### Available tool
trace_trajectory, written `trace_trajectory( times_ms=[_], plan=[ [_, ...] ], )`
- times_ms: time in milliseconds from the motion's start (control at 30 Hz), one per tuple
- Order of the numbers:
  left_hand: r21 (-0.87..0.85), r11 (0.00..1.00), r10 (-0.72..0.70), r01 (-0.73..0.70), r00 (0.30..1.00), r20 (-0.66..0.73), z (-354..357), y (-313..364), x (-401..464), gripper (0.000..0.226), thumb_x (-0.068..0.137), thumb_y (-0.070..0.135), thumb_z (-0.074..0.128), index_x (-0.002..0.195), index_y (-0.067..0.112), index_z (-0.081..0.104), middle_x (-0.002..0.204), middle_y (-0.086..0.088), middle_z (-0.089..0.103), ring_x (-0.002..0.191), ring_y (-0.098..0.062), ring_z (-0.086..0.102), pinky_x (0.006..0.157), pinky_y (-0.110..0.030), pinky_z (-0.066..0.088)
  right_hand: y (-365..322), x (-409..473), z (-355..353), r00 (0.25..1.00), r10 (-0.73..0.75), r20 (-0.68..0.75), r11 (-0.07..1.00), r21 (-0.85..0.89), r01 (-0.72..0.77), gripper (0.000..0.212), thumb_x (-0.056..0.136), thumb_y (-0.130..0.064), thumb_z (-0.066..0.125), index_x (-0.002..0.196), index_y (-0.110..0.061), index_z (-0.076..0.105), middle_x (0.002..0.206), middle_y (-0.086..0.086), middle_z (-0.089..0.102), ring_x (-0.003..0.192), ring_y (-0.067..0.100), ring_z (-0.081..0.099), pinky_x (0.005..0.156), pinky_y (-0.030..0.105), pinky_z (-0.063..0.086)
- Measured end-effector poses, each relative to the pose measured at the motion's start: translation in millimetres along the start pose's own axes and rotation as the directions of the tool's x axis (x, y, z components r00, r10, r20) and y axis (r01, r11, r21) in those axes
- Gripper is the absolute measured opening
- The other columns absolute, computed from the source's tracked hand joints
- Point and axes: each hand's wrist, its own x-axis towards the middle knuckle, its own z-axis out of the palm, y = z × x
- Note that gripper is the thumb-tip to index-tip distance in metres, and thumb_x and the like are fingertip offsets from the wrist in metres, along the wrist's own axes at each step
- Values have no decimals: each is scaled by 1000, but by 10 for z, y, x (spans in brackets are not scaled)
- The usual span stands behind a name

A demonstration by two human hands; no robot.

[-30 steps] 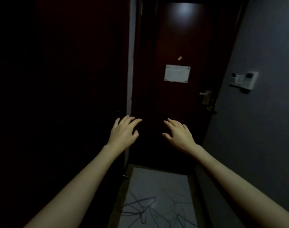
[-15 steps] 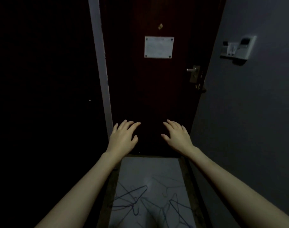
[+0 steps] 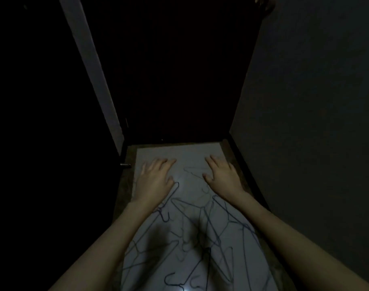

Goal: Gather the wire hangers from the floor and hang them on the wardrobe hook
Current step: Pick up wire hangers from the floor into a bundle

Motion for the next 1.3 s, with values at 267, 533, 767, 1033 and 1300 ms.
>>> trace_trajectory(
  times_ms=[267,533,767,1033,1300],
  plan=[
    [-32,999,43,-38,989,143,2566,-486,-645,69,76,42,20,135,19,48,131,-7,55,125,-28,48,107,-46,30,773,-299,2586,992,50,116,998,-48,-44,58,98,-39,37,148,-20,17,157,-1,14,143,15,16,114,37,16],
    [-15,996,94,-93,976,198,4292,-714,-707,56,88,33,31,144,25,33,144,-1,41,136,-19,32,115,-40,13,1383,-143,4242,994,65,84,995,-79,-59,58,97,-38,40,148,-20,19,156,-1,17,142,15,19,115,39,18],
    [-149,989,30,1,977,211,4821,-917,-611,52,95,24,46,145,23,30,146,-4,38,132,-19,36,110,-34,26,1508,-60,4797,988,-36,151,989,-137,57,58,97,-35,42,148,-20,19,156,1,17,141,17,21,113,38,19],
    [-249,966,-18,69,979,202,5434,-693,-614,53,92,19,48,144,21,34,141,-8,43,123,-26,45,99,-31,37,1345,-33,5453,985,-40,165,999,18,38,52,97,-31,43,145,-19,27,152,3,28,134,22,33,101,32,36],
    [-380,899,-132,216,963,235,5960,-737,-1193,49,93,19,48,141,19,39,136,-7,47,117,-22,50,94,-30,41,1642,-448,5948,973,98,208,943,292,-158,46,92,-24,56,136,-17,46,132,7,53,114,23,52,93,31,43]
  ],
)
